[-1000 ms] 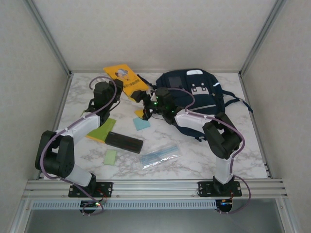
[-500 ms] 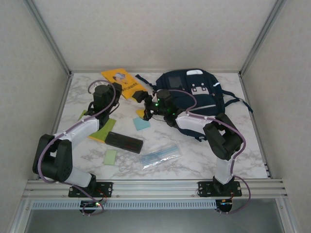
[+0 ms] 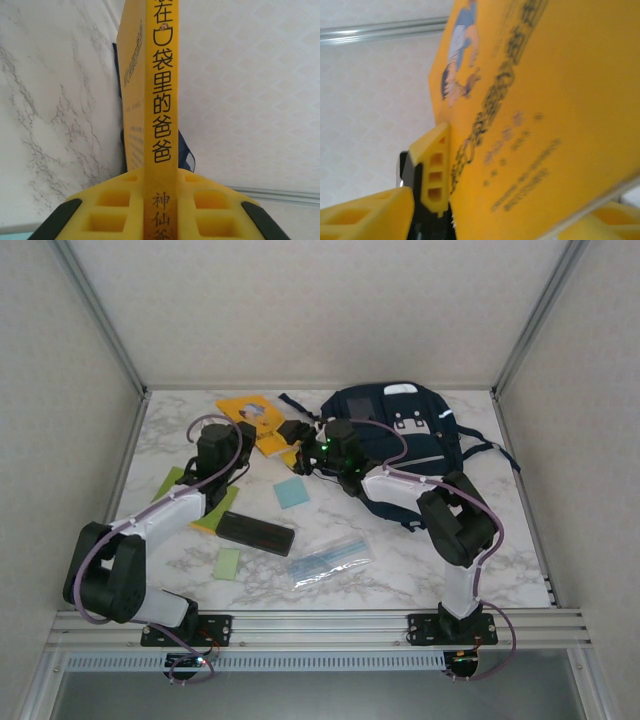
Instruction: Pack the student bag
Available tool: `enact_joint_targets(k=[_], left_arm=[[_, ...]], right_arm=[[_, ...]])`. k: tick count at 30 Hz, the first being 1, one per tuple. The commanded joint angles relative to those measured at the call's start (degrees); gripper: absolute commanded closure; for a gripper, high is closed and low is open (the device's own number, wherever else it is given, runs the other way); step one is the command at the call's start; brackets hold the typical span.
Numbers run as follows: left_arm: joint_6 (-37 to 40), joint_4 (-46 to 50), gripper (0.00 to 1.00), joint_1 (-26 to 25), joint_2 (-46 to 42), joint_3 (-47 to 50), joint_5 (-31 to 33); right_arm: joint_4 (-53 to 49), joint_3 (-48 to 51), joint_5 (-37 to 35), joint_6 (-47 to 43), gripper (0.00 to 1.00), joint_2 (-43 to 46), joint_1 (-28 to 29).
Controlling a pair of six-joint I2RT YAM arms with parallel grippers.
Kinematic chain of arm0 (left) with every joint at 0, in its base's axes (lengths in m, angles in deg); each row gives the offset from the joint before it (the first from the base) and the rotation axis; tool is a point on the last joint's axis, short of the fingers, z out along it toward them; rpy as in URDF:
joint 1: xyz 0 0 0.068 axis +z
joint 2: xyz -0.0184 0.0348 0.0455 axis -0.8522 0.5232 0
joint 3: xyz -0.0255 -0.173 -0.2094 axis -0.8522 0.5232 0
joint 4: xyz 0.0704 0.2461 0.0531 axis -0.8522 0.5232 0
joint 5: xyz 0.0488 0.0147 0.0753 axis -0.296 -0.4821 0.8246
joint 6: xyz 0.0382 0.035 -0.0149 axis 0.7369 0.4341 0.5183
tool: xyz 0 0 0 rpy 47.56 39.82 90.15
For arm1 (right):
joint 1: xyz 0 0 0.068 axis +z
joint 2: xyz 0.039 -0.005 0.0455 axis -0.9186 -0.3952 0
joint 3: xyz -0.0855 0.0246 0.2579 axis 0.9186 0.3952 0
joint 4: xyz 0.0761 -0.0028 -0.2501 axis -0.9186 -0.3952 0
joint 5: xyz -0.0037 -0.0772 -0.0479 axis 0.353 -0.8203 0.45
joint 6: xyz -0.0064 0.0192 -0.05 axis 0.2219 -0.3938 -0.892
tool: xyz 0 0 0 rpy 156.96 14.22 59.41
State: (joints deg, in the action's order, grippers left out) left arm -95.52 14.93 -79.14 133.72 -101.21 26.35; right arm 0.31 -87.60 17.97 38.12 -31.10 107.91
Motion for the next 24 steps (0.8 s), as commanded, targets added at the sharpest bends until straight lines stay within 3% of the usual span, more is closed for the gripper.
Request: enact_joint_targets(k=[1,6,7,8,10,11,13,17,24], left_arm=[[-0.9,-2.86,1.0,-2.46,-2.68,0.45,-2.53],[-1.72,-3.57,1.0,-2.67,-1.26,-0.15,-3.57],[-1.65,-3.77,0.96,-2.81,-0.83,-0.41,-4.44],[-1.07,-4.33,0.85,-2.85,-0.45,-0.65,-5.65],[1.07,-4.02,0.35,-3.17,0.39,-1.89,-8.94],[2.89,-1.84,0.18,-3.45,0.55,-3.1,-10.03],[9.2,4.75,0.0,-4.42,0.93,-6.68,-12.25],[21.43,13.24,0.0,-7.89,2.08,-11.06,-14.19],[43.43,26.22,0.02,-18.17,10.54,-23.0,-13.9]], right_arm=[[4.59,-2.38,-1.61,-0.15,0.55,0.01,-0.05],[4.32,-0.83,-2.19,-0.46,0.88,1.3,-0.71],[4.48,-0.42,-2.25,-0.64,0.95,1.66,-1.23],[4.49,0.16,-2.27,-0.88,1.0,2.12,-1.72],[4.42,1.56,-2.45,-1.95,1.0,3.59,-3.25],[3.86,2.29,-2.32,-2.98,1.0,4.6,-4.32],[1.57,3.79,-1.41,-6.06,1.0,7.16,-7.17],[-7.46,6.63,0.3,-13.58,1.0,13.4,-14.03],[-32.16,7.38,1.69,-29.75,1.0,25.81,-28.98]])
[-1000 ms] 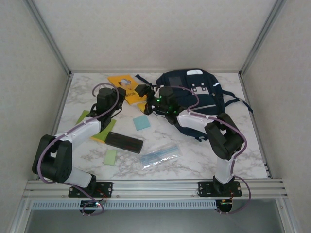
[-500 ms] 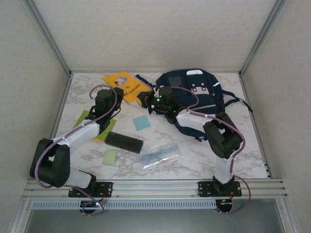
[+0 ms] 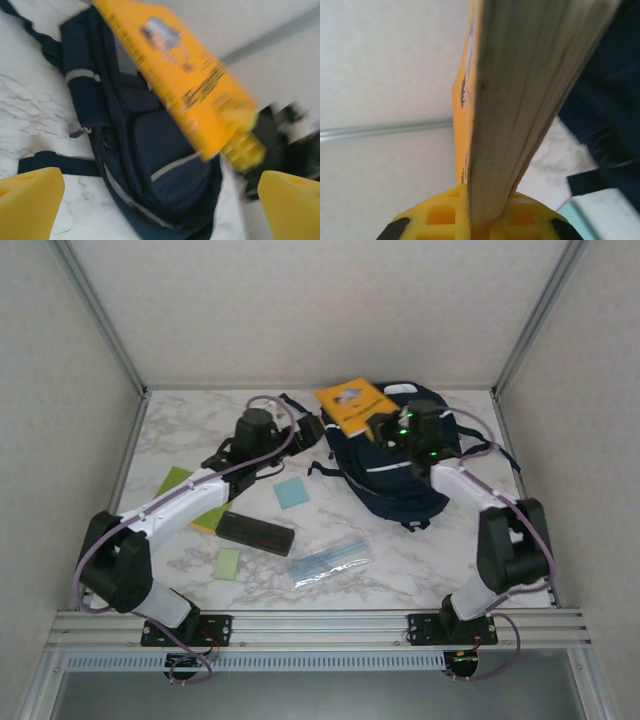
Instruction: Pack the student bag
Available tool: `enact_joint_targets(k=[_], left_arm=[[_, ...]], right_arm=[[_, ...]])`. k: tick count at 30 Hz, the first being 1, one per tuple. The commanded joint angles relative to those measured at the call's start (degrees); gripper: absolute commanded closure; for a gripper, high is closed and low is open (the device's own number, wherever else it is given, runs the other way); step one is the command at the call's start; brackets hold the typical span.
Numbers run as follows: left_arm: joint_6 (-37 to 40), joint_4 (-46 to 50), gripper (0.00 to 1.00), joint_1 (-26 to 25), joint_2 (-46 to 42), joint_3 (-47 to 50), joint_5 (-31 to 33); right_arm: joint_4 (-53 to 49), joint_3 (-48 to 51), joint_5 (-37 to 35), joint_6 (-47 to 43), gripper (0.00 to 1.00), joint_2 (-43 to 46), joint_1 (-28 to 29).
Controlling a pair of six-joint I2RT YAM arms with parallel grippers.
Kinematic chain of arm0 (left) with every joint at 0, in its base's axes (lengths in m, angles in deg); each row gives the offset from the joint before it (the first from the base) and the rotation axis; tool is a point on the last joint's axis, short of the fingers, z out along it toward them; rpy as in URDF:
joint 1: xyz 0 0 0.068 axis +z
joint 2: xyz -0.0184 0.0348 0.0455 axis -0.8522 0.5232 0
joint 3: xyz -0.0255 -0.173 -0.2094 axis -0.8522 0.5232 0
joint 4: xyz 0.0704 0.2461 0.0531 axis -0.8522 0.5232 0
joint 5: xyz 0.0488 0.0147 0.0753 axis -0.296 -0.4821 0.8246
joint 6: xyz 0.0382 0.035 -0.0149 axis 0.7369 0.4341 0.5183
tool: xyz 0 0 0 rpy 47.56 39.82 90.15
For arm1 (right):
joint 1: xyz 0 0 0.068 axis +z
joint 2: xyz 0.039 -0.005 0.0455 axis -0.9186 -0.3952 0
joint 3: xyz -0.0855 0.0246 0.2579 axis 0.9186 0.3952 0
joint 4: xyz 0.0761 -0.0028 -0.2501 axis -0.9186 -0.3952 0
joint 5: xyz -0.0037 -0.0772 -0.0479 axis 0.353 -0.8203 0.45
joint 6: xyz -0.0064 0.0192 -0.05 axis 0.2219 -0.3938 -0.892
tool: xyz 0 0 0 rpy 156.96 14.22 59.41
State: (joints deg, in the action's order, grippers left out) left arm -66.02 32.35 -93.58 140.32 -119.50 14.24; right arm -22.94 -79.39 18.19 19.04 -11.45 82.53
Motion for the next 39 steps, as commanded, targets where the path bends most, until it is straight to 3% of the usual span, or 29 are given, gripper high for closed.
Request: enact_joint_targets(k=[1,7,16,25,29,34,39], left_arm=[[17.31,11.06,0.03,-5.3,5.88,-7.23,-1.86],[32.8,22.91,0.08,-11.65,18.48,-22.52,-2.26],[43.98,38.18,0.13,-16.04,37.97,-45.7,-1.77],[44.69,44.59,0.16,-17.33,53.84,-63.54,5.91],[45.15,45.64,0.15,-17.49,57.56,-65.89,7.61],[44.24,46.11,0.16,-17.33,60.39,-66.17,15.14],[42.95,45.35,0.59,-16.65,61.66,-66.57,16.53]], right_arm=[[-12.43,-0.93,1.66,-13.08,1.0,7.97,-6.28],[-25.95,0.11,1.94,-21.84,1.0,15.69,-18.53],[-31.87,4.47,7.24,-26.01,1.0,22.77,-33.16],[-28.34,7.46,12.1,-23.51,1.0,23.1,-35.5],[-28.17,6.9,12.66,-23.32,1.0,23.1,-35.63],[-28.99,6.94,11.84,-23.55,1.0,24.4,-35.86],[-30.56,7.03,10.92,-24.11,1.0,26.42,-36.62]])
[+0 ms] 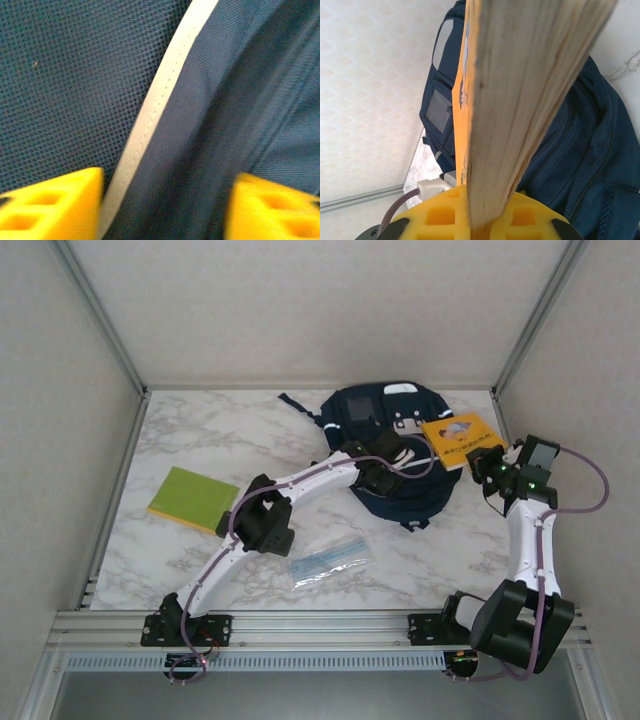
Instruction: Pack the student bag
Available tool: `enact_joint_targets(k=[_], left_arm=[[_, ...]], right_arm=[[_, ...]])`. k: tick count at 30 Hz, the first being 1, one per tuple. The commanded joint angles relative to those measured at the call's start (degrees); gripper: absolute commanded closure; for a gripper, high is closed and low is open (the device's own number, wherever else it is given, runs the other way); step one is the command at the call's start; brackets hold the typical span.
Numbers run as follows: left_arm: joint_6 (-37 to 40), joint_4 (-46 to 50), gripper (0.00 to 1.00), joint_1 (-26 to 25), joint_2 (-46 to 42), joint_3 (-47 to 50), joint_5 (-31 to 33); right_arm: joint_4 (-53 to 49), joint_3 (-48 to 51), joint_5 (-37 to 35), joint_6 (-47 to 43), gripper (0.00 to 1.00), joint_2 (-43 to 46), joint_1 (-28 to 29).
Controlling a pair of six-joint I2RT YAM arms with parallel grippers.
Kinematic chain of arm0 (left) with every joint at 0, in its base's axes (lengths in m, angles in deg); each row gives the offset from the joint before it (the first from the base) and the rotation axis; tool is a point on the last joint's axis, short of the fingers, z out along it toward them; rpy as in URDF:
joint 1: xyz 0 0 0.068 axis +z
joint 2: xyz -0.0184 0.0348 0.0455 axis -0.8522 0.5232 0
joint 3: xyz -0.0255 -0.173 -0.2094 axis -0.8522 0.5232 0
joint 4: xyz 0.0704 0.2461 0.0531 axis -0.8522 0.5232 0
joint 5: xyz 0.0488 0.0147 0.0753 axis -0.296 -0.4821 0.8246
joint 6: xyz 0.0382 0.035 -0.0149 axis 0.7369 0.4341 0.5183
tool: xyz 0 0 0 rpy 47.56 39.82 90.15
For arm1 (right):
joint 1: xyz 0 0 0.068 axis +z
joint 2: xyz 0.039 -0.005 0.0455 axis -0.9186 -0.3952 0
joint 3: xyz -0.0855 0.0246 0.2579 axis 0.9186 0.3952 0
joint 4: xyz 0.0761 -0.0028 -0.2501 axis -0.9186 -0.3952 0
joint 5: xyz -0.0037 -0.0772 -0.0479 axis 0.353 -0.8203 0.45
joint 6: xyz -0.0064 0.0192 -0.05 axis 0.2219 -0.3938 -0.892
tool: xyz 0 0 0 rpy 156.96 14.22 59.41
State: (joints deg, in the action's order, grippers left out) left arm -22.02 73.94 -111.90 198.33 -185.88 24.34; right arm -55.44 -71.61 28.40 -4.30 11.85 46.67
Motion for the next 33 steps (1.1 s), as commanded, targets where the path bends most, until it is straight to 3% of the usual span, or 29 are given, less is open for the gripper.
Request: enact_joint_targets(k=[1,3,11,21,27,33], left_arm=[[-1.6,3.75,0.68,1.92,3.66,-0.25,5.09],[-3.99,3.85,0.99,2.77,3.44,-0.31,1.54],[-23.35,-2.05,1.0,7.47,-5.47,6.54,-14.95],[-42.92,-9.24,1.0,12.35,-12.75,7.41,-25.03],[-48.89,-14.53,1.0,13.94,-15.81,6.42,-28.13],[-50.35,-15.35,1.0,15.11,-15.37,3.11,-30.19]], right_arm=[[1.48,-0.82,0.42,-0.97,1.0,3.45,-0.94],[0.39,-0.89,-0.26,-1.47,1.0,4.4,-1.43],[-6.71,-1.84,-6.87,-5.26,1.0,9.48,-2.63],[-11.84,-3.3,-18.5,-10.31,1.0,16.79,-2.81],[-9.4,-2.16,-7.03,-8.47,1.0,13.68,-2.8],[6.01,4.42,6.59,1.34,1.0,10.84,0.19]])
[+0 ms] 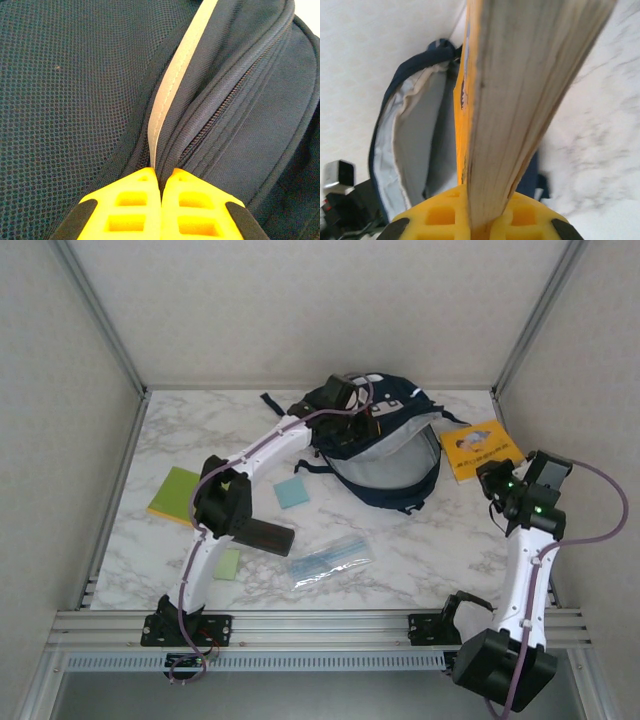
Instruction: Pack the student bag
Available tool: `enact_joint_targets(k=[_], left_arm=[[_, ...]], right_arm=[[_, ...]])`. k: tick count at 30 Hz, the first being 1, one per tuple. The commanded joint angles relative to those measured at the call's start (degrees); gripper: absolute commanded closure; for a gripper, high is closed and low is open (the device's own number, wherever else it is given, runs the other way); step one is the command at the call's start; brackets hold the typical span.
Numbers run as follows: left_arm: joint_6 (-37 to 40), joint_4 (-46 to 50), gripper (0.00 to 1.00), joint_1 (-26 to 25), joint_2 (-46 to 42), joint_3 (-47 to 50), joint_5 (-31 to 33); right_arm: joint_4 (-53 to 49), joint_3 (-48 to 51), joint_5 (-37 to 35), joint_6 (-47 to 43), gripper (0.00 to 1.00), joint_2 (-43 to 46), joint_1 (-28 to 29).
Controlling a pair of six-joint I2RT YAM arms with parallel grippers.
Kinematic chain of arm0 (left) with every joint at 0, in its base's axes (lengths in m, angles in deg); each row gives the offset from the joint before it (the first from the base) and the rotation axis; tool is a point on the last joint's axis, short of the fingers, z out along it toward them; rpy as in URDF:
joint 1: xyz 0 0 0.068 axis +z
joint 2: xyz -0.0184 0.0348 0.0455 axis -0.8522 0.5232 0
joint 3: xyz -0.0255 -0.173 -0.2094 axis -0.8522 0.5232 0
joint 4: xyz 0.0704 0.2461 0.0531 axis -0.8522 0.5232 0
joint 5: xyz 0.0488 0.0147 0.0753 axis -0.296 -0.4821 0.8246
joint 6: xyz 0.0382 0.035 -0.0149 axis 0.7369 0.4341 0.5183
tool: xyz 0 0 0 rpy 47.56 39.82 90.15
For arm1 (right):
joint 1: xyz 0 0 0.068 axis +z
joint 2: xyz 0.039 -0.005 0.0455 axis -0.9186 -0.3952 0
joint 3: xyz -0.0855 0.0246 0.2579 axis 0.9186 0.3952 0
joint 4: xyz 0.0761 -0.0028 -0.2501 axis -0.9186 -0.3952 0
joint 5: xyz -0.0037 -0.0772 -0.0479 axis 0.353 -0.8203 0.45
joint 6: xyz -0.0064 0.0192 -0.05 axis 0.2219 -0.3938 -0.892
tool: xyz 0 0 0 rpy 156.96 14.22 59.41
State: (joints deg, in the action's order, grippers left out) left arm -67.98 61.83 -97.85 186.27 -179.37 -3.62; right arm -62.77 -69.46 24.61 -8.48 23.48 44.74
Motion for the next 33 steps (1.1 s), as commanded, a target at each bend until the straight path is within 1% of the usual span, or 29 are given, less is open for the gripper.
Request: enact_joint_targets(k=[1,5,8,12,14,20,24,26,29,30,33], left_arm=[[-4.53,-3.22,1.0,1.29,-3.18,-4.09,-2.51],[-4.44,-2.85,1.0,2.05,-2.95,-6.23,-2.65],[-4.71,-2.54,1.0,2.7,-2.65,-7.9,-2.65],[-4.1,-1.27,1.0,3.19,-2.29,-10.63,-2.85],[-3.96,-0.81,1.0,3.27,-2.37,-11.21,-2.89],[-2.74,0.61,1.0,3.41,-3.43,-11.41,-2.91],[-2.14,1.57,1.0,3.39,-3.27,-11.14,-2.74],[-2.19,1.72,1.0,3.37,-3.09,-10.96,-2.65],[-2.11,1.47,1.0,3.44,-2.99,-10.22,-2.51],[-2.15,1.37,1.0,3.46,-2.99,-10.03,-2.53],[-2.16,1.22,1.0,3.77,-2.67,-9.77,-2.16]], right_arm=[[16.22,3.24,10.52,6.94,1.0,-1.56,4.51],[23.44,4.7,6.6,10.37,1.0,-5.64,13.45],[30.45,5.39,3.54,13.35,1.0,-10.05,18.86],[41.86,4.94,0.45,16.52,1.0,-17.53,24.94],[44.65,3.7,-1.63,17.04,1.0,-21.61,27.27],[53.93,0.99,-6.27,19.59,1.0,-33.83,30.52],[58.96,-1.02,-6.8,20.44,1.0,-40.62,31.48],[60.61,-0.96,-7.37,20.6,1.0,-42.46,31.57],[58.88,-0.1,-9.29,20.08,1.0,-42.95,31.59],[57.15,0.09,-9.69,19.86,0.96,-42.54,31.59],[49.21,0.21,-10.98,18.16,0.69,-39.64,31.56]])
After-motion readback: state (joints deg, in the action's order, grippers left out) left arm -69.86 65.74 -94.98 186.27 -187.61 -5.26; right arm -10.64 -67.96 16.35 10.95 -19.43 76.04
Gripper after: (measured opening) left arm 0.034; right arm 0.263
